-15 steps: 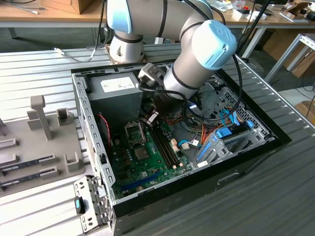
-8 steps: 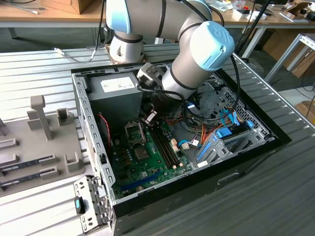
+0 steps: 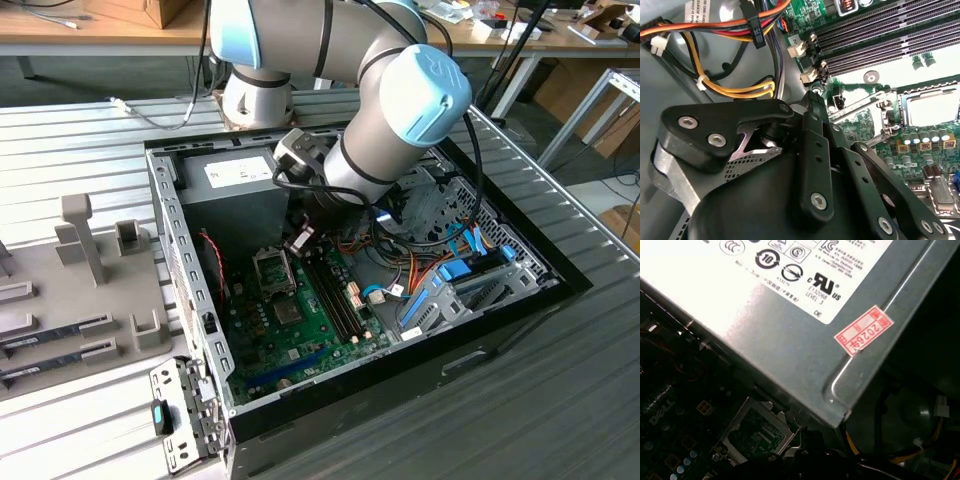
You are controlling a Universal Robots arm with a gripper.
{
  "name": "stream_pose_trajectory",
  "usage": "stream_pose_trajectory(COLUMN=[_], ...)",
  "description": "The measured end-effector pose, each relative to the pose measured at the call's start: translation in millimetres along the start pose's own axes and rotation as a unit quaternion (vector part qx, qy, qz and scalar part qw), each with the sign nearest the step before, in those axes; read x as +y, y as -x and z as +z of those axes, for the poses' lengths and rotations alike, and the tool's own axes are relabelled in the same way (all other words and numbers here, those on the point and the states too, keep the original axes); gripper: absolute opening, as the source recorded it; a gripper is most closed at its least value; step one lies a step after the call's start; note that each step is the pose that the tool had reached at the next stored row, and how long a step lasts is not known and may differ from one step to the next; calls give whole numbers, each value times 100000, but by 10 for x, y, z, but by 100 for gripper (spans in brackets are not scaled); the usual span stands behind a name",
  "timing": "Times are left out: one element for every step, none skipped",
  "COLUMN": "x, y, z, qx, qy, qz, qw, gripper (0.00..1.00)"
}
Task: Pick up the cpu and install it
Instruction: 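Close the cpu cover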
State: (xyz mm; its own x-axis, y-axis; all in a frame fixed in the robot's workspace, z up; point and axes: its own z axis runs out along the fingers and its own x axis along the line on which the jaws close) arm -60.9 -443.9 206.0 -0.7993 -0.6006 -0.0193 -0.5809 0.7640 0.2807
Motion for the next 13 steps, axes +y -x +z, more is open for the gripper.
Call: stream_pose_trajectory(x=[1, 2, 2, 2, 2, 2, 2, 3, 4, 5, 5, 6, 8], y=[-2, -3, -3, -5, -7, -10, -13, -15, -19, -20, -20, -21, -22], z=[0, 1, 0, 1, 1, 1, 0, 0, 0, -1, -2, -4, -8], qx=[-5, -4, 0, -1, -1, -2, 0, -1, 0, -7, -8, -1, 1], qy=[3, 2, 0, 2, 1, 0, -2, 1, -2, 2, 5, 2, -1], qz=[8, 7, 6, 7, 7, 9, 11, 11, 11, 5, 2, 1, 8], qw=[100000, 100000, 100000, 100000, 100000, 100000, 100000, 100000, 100000, 100000, 100000, 100000, 100000], gripper=[11, 11, 11, 11, 11, 11, 11, 11, 11, 11, 11, 11, 11])
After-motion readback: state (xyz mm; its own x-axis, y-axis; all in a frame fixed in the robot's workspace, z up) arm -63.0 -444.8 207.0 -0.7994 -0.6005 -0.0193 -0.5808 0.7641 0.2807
